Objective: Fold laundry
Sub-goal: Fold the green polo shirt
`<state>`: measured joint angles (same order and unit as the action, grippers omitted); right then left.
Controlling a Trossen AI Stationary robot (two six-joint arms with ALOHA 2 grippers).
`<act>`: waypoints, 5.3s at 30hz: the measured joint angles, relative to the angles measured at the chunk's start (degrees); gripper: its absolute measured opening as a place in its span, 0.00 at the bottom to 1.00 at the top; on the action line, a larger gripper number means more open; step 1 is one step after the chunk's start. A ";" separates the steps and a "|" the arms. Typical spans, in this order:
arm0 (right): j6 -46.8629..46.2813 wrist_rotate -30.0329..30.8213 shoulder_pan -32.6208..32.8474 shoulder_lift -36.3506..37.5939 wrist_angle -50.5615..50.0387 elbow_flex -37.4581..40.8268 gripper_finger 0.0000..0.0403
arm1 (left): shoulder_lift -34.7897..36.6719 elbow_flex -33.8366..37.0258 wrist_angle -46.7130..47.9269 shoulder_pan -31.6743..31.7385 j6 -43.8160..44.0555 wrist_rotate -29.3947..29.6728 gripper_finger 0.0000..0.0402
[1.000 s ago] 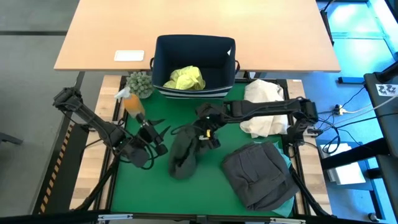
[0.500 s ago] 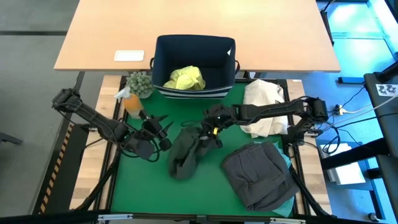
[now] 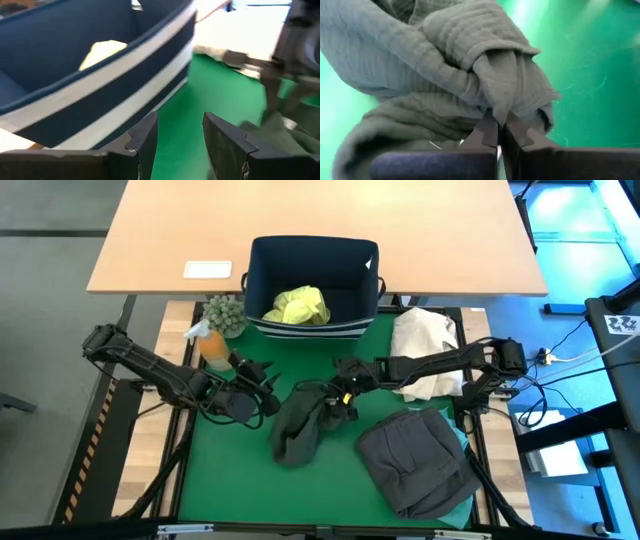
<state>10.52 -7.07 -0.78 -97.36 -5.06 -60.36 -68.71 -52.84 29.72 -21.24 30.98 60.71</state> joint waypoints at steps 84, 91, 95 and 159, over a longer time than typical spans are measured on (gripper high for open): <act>-6.07 13.21 0.43 -3.13 12.59 0.02 0.08 | -8.37 0.00 -6.50 3.89 -15.34 -31.41 0.37; -4.26 6.91 0.46 -3.15 12.41 0.02 0.18 | -8.61 0.00 -6.78 3.73 -19.39 -30.23 0.39; -4.24 6.93 1.25 -3.19 12.07 0.01 0.37 | -8.61 0.00 -6.80 3.52 -18.38 -31.14 0.41; -6.40 10.05 1.18 -3.26 14.21 0.02 0.88 | -22.60 -8.71 -24.33 -4.81 -35.83 -63.77 0.44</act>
<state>4.12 2.98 0.40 -100.62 9.15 -60.34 -91.31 -61.55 5.39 -26.05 -4.85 -3.06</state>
